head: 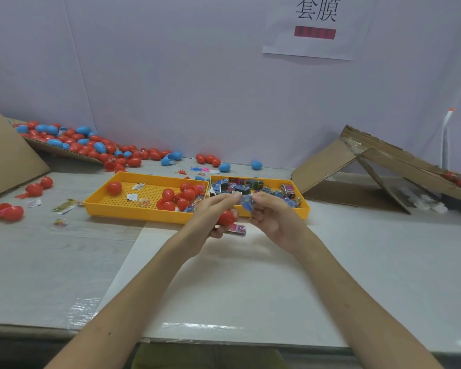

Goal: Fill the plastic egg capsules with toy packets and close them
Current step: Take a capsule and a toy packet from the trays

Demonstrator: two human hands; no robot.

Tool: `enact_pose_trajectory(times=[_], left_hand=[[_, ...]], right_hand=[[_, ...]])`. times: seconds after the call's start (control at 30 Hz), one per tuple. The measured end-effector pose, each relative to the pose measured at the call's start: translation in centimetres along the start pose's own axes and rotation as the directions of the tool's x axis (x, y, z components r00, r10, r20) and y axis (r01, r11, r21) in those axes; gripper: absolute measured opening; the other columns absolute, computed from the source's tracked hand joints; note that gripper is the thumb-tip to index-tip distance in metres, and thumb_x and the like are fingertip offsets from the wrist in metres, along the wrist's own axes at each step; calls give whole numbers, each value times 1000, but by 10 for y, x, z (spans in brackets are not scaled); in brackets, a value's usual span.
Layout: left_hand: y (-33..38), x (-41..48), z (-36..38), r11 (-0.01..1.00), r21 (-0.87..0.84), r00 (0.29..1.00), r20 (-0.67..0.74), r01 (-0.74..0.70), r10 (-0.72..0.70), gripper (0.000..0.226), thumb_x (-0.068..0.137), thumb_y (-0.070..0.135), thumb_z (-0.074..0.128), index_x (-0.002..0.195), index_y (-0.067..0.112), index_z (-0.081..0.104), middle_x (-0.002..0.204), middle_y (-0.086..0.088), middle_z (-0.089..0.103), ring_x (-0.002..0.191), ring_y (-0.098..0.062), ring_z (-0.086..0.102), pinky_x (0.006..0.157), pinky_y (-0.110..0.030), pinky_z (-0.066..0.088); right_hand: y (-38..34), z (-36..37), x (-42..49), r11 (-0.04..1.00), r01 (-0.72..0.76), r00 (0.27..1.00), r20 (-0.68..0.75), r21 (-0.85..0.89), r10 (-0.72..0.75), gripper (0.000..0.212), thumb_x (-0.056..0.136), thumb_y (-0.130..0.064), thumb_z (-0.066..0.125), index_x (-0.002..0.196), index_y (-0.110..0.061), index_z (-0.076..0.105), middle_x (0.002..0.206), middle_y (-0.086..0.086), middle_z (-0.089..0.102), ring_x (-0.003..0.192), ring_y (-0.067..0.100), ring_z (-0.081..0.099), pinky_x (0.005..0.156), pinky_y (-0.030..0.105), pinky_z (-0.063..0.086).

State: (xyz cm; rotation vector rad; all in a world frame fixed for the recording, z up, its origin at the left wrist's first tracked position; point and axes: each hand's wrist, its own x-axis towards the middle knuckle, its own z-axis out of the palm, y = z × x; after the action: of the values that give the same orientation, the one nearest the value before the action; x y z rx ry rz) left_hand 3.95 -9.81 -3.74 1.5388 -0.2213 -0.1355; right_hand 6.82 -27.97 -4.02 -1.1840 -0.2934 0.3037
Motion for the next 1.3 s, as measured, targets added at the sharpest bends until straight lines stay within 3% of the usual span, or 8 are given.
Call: enact_pose_trajectory(times=[0.13, 0.47, 0.67, 0.77, 0.9, 1.03, 1.17, 1.3], left_hand=[[-1, -1, 0, 997, 58, 998, 8, -59, 58, 18, 93, 44, 70, 85, 27, 70, 75, 3, 55, 52, -11, 39, 50, -24, 24], [-2, 0, 1, 992, 126, 998, -58, -16, 23, 4, 95, 33, 70, 93, 32, 73, 70, 10, 65, 64, -14, 50, 49, -19, 33], [-2, 2, 3, 993, 111, 988, -155, 26, -8, 16, 100, 20, 60, 93, 30, 71, 74, 1, 62, 66, -18, 47, 47, -20, 31], [-2, 2, 2, 993, 115, 976, -216, 0, 25, 23, 101, 15, 56, 92, 30, 70, 79, -1, 62, 61, -15, 44, 44, -18, 31], [-4, 4, 2, 989, 147, 965, -258, -1, 39, 19, 102, 16, 57, 95, 28, 69, 84, -3, 63, 63, -13, 45, 43, -16, 34], [-1, 5, -3, 997, -74, 980, -198, -19, 4, 16, 99, 7, 56, 101, 15, 70, 82, -8, 55, 58, -13, 41, 47, -20, 32], [3, 5, -9, 910, -415, 993, -100, 11, -57, 28, 94, 8, 42, 104, 12, 68, 86, -9, 52, 57, -12, 44, 52, -23, 35], [3, 4, -8, 883, -463, 996, -8, 73, -87, 33, 98, 8, 36, 116, 10, 64, 91, -12, 52, 58, -13, 47, 55, -25, 36]], right_hand=[[0, 1, 0, 997, 6, 1000, 21, -83, -5, 13, 87, -16, 66, 75, -14, 72, 75, 6, 58, 60, 10, 45, 63, 23, 39], [0, 1, 0, 995, -2, 1000, -25, -97, -1, 22, 89, -17, 65, 69, -21, 71, 60, -6, 53, 57, 9, 45, 63, 23, 39], [2, 2, 1, 993, -62, 998, -6, -105, 62, 18, 98, -14, 56, 104, -7, 71, 88, 6, 68, 62, 14, 44, 68, 27, 37], [2, 4, 2, 987, -119, 993, -28, -112, 116, 18, 97, -8, 56, 106, -5, 71, 96, 12, 66, 65, 18, 43, 70, 30, 34], [2, 4, 2, 979, -129, 992, -20, -157, 127, 32, 97, -6, 55, 124, 7, 63, 104, 17, 68, 96, 34, 38, 68, 31, 33], [1, 2, 1, 986, -78, 997, 3, -147, 79, 26, 96, -3, 55, 108, -9, 77, 98, 10, 72, 84, 29, 53, 60, 27, 36], [-1, 0, 2, 991, -71, 997, 7, -115, 72, 26, 94, -4, 60, 102, -18, 80, 94, 8, 72, 69, 27, 47, 54, 24, 45], [0, -1, 2, 991, -43, 999, -3, -124, 43, 25, 94, -7, 61, 105, -20, 80, 92, 4, 72, 53, 15, 53, 54, 23, 50]])
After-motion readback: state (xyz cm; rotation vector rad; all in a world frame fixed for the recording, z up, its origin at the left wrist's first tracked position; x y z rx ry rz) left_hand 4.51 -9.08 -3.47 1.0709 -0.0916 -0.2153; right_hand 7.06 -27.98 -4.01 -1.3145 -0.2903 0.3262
